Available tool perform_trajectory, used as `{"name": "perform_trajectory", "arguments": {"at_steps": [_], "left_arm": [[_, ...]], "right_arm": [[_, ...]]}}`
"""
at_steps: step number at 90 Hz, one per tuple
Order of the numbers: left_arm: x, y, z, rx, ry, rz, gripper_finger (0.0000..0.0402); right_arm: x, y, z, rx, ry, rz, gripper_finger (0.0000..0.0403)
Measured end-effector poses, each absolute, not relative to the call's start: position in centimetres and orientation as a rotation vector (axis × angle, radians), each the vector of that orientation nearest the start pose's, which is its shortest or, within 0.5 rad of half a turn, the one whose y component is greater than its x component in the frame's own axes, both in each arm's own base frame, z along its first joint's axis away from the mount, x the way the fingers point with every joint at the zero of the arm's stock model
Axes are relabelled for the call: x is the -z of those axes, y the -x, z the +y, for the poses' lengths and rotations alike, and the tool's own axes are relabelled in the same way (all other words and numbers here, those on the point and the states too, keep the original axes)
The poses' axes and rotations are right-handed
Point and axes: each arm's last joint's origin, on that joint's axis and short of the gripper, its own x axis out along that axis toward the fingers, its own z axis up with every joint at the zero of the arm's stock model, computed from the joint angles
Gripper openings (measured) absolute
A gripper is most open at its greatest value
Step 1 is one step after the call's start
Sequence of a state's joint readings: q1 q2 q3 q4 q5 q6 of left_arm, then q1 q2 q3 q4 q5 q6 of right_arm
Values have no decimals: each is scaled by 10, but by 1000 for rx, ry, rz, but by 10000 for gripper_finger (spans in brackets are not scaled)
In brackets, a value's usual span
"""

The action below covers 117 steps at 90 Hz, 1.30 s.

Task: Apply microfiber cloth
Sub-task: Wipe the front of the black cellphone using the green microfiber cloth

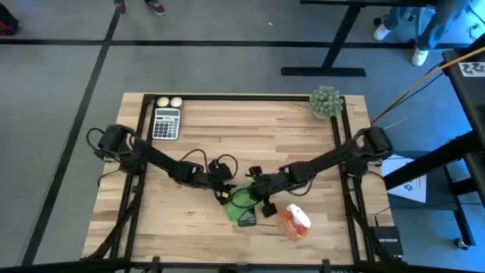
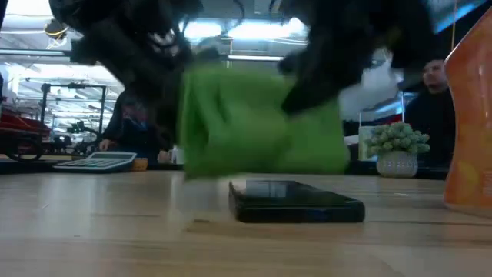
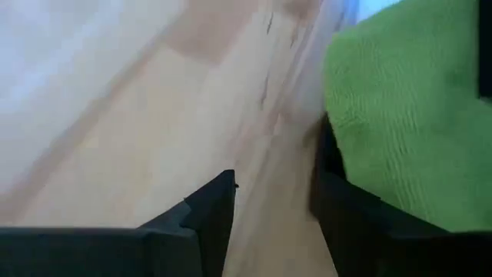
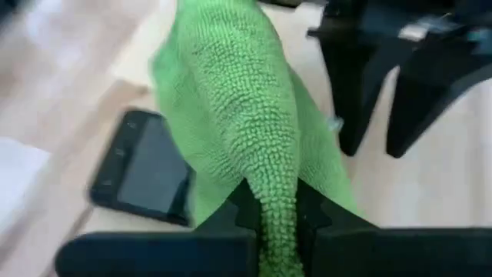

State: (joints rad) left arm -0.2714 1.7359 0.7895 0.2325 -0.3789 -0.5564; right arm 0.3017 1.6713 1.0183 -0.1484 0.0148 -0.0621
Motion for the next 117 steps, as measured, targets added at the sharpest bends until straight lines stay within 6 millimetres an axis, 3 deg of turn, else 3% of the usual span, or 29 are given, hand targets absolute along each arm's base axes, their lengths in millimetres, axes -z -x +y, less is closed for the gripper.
{"name": "perform_trajectory", "arguments": {"at_steps": [15,26,46,56,72,82,98,117], "left_arm": [[-141,-323,-81,-254,320,557,156],[-133,-329,-82,-217,341,538,156],[-105,-343,-85,-170,326,613,156],[-98,-349,-85,-165,329,615,156],[-89,-350,-81,-176,336,637,156],[-88,-350,-81,-181,327,646,156],[-86,-349,-81,-192,321,656,156],[-85,-348,-80,-211,315,662,156]], "right_arm": [[-233,-299,105,-353,34,818,7],[-240,-289,119,-395,44,790,7],[-200,-298,129,-333,91,724,7],[-182,-310,131,-256,119,677,7],[-147,-327,139,-277,141,669,7],[-127,-331,138,-179,199,694,7],[-115,-334,134,-134,151,732,11],[-113,-328,149,-428,49,796,7]]}}
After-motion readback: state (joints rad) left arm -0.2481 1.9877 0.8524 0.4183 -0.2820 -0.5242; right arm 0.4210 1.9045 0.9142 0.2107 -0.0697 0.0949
